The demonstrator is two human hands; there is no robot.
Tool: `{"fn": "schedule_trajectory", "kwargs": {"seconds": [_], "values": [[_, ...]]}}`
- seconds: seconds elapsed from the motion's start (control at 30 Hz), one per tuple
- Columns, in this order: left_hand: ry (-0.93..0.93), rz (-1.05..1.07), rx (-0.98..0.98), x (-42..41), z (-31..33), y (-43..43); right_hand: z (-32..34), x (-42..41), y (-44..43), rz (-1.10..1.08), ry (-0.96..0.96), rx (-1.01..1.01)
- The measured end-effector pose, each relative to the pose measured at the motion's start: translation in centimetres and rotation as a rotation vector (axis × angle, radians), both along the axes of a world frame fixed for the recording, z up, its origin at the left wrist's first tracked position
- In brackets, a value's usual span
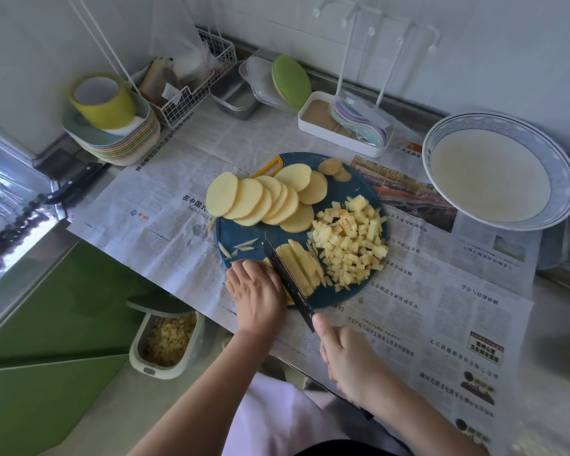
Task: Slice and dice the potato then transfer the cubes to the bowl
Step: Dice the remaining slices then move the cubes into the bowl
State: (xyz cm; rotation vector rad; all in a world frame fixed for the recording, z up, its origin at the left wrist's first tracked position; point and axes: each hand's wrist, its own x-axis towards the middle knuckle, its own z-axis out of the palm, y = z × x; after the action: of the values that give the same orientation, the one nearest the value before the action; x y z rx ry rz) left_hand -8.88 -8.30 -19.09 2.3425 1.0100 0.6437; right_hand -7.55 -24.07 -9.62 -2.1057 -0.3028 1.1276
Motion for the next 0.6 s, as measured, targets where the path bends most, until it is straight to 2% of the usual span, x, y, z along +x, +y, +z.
{"fn": "schedule_trajectory", "kwargs": {"seconds": [0.13,0.33,0.6], "values": [[-0.004,0.007,0.025,0.0,0.0,0.0,-0.5,0.5,0.9,0.008,0.006,-0.030],[0.019,0.026,0.004,0.2,0.2,-0.2,-2.1,0.2,2.0,0.034,-0.141,-0.047],[0.112,-0.008,-0.043,-0.8,1.3,0.5,-2.3,0.5,0.7,-0.118,0.126,0.128]]}}
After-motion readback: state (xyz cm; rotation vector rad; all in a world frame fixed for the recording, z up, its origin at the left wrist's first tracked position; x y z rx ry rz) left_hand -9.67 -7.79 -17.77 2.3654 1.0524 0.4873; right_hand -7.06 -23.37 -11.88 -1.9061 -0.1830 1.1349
